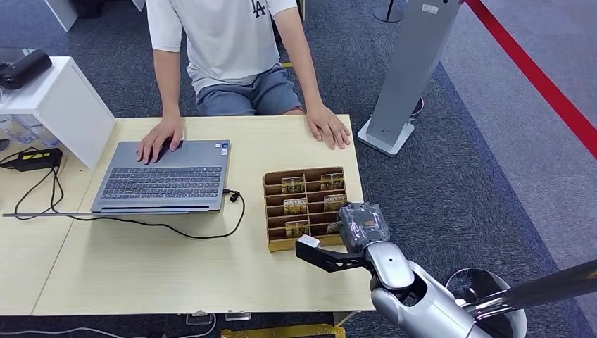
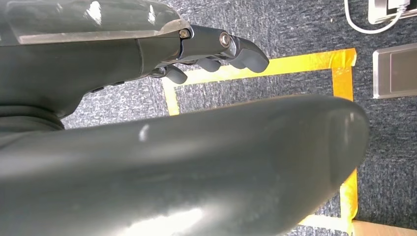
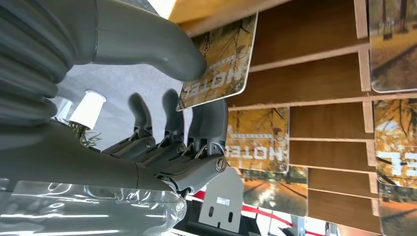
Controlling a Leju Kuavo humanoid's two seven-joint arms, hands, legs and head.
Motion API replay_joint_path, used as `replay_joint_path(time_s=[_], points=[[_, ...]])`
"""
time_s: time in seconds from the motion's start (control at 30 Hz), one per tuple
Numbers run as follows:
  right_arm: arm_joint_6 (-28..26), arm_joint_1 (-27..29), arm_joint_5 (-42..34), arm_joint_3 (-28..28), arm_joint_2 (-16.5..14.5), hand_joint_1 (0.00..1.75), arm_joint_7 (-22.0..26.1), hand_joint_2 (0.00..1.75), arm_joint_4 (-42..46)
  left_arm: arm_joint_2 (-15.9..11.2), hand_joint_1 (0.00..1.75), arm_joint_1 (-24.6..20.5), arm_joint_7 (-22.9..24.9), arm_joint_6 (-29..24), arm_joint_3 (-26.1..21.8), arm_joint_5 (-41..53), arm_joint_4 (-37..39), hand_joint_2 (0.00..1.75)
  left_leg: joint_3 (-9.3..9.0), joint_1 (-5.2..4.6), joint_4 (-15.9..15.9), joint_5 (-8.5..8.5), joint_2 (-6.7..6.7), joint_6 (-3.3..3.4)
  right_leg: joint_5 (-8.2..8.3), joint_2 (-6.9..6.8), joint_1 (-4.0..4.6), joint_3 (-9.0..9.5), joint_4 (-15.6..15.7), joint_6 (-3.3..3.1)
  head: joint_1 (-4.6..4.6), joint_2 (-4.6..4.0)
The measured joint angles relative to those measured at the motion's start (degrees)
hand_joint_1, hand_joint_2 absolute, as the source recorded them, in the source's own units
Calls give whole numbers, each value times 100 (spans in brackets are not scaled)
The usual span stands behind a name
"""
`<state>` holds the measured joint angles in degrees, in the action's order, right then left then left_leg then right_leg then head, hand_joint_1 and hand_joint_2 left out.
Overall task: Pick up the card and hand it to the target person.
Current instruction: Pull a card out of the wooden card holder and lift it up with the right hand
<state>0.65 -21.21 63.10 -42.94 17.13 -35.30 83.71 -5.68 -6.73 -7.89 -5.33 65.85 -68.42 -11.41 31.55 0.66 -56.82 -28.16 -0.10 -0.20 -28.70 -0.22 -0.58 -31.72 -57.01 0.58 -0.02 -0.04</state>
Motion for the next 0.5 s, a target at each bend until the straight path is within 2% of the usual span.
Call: replay_joint_path(time_s=[0.5], points=[[-7,-3,-11,-36,21,143,-2,175,0,-2,0,0,0,5,0,30,0,0,-14,0,0,0,0,0,0,1,0,11,0,0,-2,0]])
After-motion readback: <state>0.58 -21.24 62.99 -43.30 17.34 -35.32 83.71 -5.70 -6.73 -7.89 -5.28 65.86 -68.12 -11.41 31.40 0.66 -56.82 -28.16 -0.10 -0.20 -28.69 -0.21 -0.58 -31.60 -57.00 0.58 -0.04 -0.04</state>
